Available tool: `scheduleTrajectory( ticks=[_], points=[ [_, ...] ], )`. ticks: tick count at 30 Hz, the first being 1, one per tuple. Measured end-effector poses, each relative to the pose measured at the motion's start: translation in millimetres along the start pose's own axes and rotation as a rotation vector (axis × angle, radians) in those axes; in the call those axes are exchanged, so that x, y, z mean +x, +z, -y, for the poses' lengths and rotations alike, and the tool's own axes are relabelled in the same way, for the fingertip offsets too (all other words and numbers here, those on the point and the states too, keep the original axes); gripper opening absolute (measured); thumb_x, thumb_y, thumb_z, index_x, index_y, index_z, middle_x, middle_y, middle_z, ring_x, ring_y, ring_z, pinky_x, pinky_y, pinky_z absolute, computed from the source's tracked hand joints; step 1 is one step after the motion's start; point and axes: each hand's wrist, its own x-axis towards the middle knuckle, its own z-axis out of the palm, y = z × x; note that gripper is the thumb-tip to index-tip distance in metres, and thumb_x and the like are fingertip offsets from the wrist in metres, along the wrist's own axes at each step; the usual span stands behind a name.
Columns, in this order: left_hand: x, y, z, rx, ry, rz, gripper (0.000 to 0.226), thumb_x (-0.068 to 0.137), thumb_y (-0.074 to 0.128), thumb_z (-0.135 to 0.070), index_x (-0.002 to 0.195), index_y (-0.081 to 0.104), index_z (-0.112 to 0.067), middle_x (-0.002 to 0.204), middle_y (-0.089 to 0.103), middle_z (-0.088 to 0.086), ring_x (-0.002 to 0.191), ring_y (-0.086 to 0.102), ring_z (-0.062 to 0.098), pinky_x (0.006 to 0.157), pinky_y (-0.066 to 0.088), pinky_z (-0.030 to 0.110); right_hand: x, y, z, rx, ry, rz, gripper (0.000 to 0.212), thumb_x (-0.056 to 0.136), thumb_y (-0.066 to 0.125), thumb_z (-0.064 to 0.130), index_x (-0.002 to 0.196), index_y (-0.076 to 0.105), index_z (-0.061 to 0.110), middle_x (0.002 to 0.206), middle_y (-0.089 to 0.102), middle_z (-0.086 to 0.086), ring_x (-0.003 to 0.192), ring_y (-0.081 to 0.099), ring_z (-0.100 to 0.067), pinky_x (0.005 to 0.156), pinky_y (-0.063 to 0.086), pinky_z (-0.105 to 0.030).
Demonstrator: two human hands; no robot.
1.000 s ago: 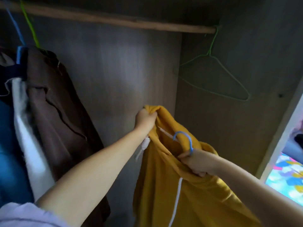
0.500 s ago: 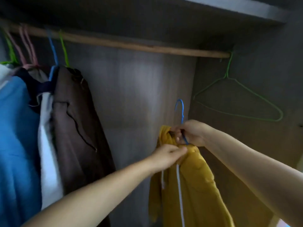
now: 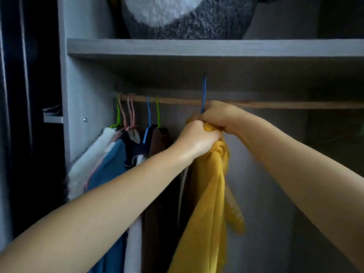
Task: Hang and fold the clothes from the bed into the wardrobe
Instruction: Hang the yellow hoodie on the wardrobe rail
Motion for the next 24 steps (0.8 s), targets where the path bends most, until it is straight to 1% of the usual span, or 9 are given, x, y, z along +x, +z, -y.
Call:
scheduleTrajectory(
  ticks=[4,6,8,11,14,17,20,22,24],
  points=[
    [28,-32,18,0.488,-0.066,0.012,0.034,0.086,0.058,-0.036,0.102,0.065,-0.008,0.097,0.064,0.012,0.093,0.061,0.032,0.071,0.045,0.031,34,29,21,-0.114,-0.012,0.068,0.028,0.094,0.05,0.011,0.117,0.061,-0.002,0.121,0.061,-0.021,0.101,0.059,-0.029,0.087,0.048,-0.038],
    [34,-34,40,0.645,-0.115,0.063,0.04,0.088,0.055,-0.039,0.111,0.063,-0.007,0.112,0.064,0.016,0.106,0.058,0.034,0.086,0.045,0.036,45,54,22,-0.201,-0.03,0.177,0.031,0.099,0.044,0.012,0.124,0.056,-0.003,0.129,0.057,-0.021,0.11,0.057,-0.03,0.083,0.047,-0.032],
    [37,-35,67,0.813,-0.172,0.164,0.05,0.091,0.051,-0.044,0.126,0.056,-0.008,0.137,0.051,0.016,0.13,0.043,0.031,0.109,0.031,0.041,54,83,21,-0.285,-0.025,0.276,0.033,0.1,0.042,0.014,0.125,0.055,-0.003,0.129,0.056,-0.021,0.099,0.054,-0.024,0.068,0.043,-0.03],
    [37,-48,101,1.048,-0.154,0.295,0.05,0.097,0.042,-0.04,0.136,0.049,-0.01,0.156,0.025,0.008,0.147,0.011,0.022,0.119,-0.001,0.047,69,119,16,-0.34,-0.047,0.327,0.021,0.098,0.046,0.021,0.096,0.06,0.005,0.1,0.059,-0.016,0.085,0.049,-0.022,0.068,0.039,-0.03],
    [38,-69,114,1.133,-0.138,0.324,0.048,0.099,0.039,-0.034,0.141,0.042,-0.011,0.158,0.02,0.006,0.147,0.006,0.019,0.118,-0.006,0.046,81,139,24,-0.225,-0.091,0.316,0.027,0.096,0.048,0.02,0.071,0.049,0.014,0.078,0.055,-0.005,0.08,0.05,-0.021,0.059,0.04,-0.026],
    [41,-90,115,1.241,-0.202,0.372,0.052,0.1,0.035,-0.032,0.148,0.03,-0.013,0.16,0.014,0.003,0.148,0.003,0.017,0.118,-0.008,0.045,90,152,36,-0.145,-0.11,0.33,0.019,0.097,0.049,0.023,0.092,0.057,0.007,0.096,0.061,-0.011,0.085,0.055,-0.022,0.068,0.043,-0.031],
    [38,-102,117,1.296,-0.199,0.405,0.052,0.103,0.032,-0.03,0.151,0.022,-0.015,0.16,0.011,0.002,0.148,0.0,0.015,0.118,-0.01,0.044,93,164,35,-0.097,-0.132,0.319,0.032,0.098,0.046,0.024,0.119,0.057,0.002,0.121,0.06,-0.017,0.099,0.057,-0.025,0.079,0.044,-0.033],
    [32,-101,114,1.313,-0.156,0.405,0.05,0.104,0.031,-0.027,0.15,0.022,-0.012,0.16,0.012,0.004,0.148,0.001,0.016,0.118,-0.009,0.043,86,167,27,-0.042,-0.122,0.28,0.042,0.099,0.044,0.027,0.132,0.049,0.002,0.134,0.054,-0.017,0.114,0.054,-0.027,0.09,0.044,-0.033],
    [26,-97,108,1.404,-0.055,0.348,0.046,0.102,0.035,-0.024,0.146,0.034,-0.01,0.158,0.02,0.008,0.147,0.006,0.021,0.118,-0.008,0.046,77,163,14,-0.004,-0.113,0.224,0.05,0.101,0.041,0.034,0.143,0.038,0.005,0.145,0.044,-0.013,0.131,0.043,-0.027,0.1,0.036,-0.029]
  ],
)
